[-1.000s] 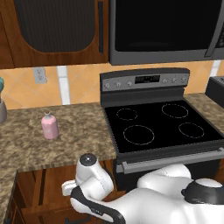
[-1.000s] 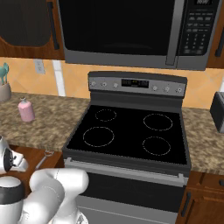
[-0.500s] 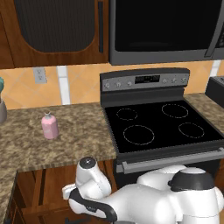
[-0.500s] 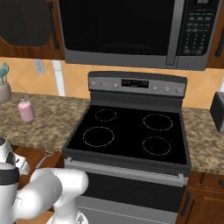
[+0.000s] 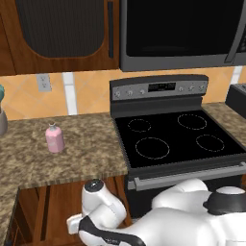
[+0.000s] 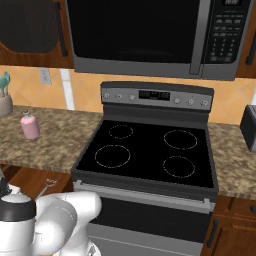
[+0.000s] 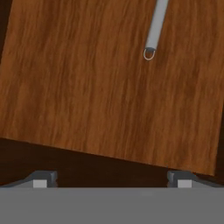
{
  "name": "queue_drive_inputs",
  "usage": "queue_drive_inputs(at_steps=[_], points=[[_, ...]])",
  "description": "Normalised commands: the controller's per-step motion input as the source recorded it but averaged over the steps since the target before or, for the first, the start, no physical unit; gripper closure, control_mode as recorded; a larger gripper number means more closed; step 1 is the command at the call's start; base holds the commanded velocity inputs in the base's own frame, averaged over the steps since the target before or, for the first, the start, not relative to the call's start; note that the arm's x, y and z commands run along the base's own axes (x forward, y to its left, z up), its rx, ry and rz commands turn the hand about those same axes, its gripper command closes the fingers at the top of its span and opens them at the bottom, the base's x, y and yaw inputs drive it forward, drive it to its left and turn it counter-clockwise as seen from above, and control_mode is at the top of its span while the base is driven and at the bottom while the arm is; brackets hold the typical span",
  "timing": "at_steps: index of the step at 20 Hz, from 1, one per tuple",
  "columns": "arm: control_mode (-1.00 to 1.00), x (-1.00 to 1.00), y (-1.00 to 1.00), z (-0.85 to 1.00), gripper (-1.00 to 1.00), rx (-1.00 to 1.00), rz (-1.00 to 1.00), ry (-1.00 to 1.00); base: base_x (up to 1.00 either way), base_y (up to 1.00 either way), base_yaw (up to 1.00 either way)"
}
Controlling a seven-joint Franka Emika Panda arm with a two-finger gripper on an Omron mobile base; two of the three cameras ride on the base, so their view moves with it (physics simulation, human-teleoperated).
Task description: Pick the peeler from the drawer and place it on the counter.
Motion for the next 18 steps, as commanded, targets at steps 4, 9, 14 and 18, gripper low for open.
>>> queue_drive_inputs(at_steps=[4,9,14,18], points=[[-1.0,-1.0,0.0,-0.01,-1.0,-0.03,0.0,0.05,0.0,0.0,0.0],[-1.0,-0.99,0.0,-0.04,-1.0,-0.01,0.0,0.04,0.0,0.0,0.0],[-1.0,-0.23,0.01,0.0,-1.0,-0.01,0.0,0.0,0.0,0.0,0.0],[-1.0,0.54,0.0,0.12,-1.0,0.04,0.0,-0.02,0.0,0.0,0.0]])
